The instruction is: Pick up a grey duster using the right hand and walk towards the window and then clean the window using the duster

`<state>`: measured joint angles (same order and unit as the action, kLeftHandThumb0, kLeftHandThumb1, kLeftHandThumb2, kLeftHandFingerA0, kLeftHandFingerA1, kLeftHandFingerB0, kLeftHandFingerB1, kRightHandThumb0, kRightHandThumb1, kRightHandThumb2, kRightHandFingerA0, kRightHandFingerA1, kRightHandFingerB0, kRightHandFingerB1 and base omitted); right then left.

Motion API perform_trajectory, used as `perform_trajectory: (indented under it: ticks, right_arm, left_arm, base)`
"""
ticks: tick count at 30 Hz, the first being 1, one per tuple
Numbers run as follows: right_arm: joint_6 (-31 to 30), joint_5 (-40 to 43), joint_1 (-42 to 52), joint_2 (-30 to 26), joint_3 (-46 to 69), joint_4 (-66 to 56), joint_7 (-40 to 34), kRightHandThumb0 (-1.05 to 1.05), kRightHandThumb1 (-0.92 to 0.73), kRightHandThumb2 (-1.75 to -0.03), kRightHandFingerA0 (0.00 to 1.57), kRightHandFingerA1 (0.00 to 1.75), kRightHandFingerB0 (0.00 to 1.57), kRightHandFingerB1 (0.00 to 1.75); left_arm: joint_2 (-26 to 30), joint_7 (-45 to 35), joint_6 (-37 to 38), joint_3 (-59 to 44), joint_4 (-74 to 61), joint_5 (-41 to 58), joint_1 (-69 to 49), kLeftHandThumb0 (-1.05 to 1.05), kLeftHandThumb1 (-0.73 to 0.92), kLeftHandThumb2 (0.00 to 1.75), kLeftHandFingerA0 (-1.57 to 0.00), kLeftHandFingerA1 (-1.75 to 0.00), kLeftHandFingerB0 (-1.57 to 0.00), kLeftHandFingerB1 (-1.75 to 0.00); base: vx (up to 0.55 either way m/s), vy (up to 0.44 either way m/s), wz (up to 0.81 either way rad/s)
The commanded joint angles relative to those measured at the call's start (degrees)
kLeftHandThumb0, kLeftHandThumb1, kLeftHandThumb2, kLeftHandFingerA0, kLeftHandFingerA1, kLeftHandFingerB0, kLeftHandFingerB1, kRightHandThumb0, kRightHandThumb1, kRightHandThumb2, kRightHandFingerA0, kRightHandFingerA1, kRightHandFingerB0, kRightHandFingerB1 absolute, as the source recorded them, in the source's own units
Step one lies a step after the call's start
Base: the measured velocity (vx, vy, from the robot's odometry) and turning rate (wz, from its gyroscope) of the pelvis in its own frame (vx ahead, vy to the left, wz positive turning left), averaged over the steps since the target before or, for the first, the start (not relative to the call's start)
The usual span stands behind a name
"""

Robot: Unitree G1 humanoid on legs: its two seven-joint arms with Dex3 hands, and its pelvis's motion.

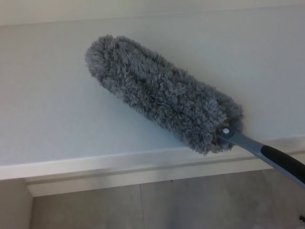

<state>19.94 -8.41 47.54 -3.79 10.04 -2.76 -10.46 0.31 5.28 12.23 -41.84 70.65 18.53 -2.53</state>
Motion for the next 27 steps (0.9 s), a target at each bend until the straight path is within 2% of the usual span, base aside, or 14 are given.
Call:
perform_trajectory:
  ticks: [1,2,3,4,9,14,17,26,27]
  right_arm:
    - [3.14,-14.07,21.55,2.78,-2.11,-27.26,0.83,-0.76,-0.52,-0.93,0.01,0.35,0.00,0.16]
    - [5.86,-15.40,24.17,3.69,-1.48,-29.68,0.11,-0.87,-0.56,-0.93,0.02,0.18,0.00,0.07]
    - [9.41,-16.97,26.58,5.53,-0.53,-33.21,-1.29,-0.91,-0.56,-0.93,0.00,0.11,0.00,0.03]
    - [10.42,-17.74,27.42,6.32,0.06,-35.16,-1.72,-0.95,-0.57,-0.93,0.00,0.05,0.00,0.00]
    - [11.83,-20.71,26.68,8.24,3.83,-39.83,-3.79,-0.94,-0.54,-0.96,0.00,0.08,0.00,0.00]
    - [13.75,-25.37,24.84,11.37,8.75,-46.07,-6.36,-0.89,-0.50,-0.92,0.00,0.10,0.00,0.00]
    - [15.56,-28.25,22.25,12.20,10.30,-46.16,-8.55,-0.90,-0.50,-0.91,0.00,0.10,0.00,0.00]
    - [12.45,-37.78,15.12,14.51,7.64,-51.57,-5.77,-0.89,-0.50,-0.91,0.00,0.10,0.00,0.00]
    - [12.06,-38.92,14.19,14.54,7.14,-51.76,-5.24,-0.84,-0.53,-0.72,0.00,0.00,0.00,0.17]
  left_arm:
    - [1.95,0.67,6.27,-0.44,0.57,1.74,-0.07,-0.20,0.63,0.82,-1.00,-1.19,-0.89,-0.89]
    - [1.95,0.32,6.11,-0.61,0.46,2.01,-0.01,-0.19,0.63,0.84,-1.06,-1.20,-0.91,-0.90]
    - [1.93,0.21,6.09,-0.82,0.44,2.27,-0.03,-0.20,0.66,0.82,-1.02,-1.19,-0.90,-0.90]
    - [1.88,0.29,6.09,-0.92,0.46,2.38,-0.03,-0.21,0.65,0.78,-1.04,-1.19,-0.90,-0.91]
    - [1.74,0.53,6.23,-1.12,0.87,2.57,0.04,-0.19,0.67,0.80,-0.96,-1.14,-0.87,-0.87]
    - [2.17,-0.01,5.60,-2.31,1.43,3.72,-0.13,-0.18,0.63,0.82,-1.08,-1.21,-0.90,-0.88]
    - [2.10,0.03,6.13,-2.05,1.60,3.18,-0.41,-0.18,0.63,0.83,-1.04,-1.21,-0.89,-0.86]
    - [1.21,0.62,7.11,-2.48,0.93,3.15,-1.48,-0.21,0.65,0.77,-1.07,-1.19,-0.90,-0.89]
    - [1.33,0.58,6.89,-2.65,1.03,3.29,-1.52,-0.21,0.68,0.75,-1.03,-1.17,-0.86,-0.86]
  base:
    - [0.00,0.000,0.00]
    - [0.00,0.000,0.00]
    - [0.00,0.000,0.00]
    - [0.00,0.000,0.00]
    - [0.00,0.000,0.00]
    - [0.00,0.000,0.00]
    - [0.00,0.000,0.00]
    - [0.00,0.000,0.00]
    - [0.00,0.000,0.00]
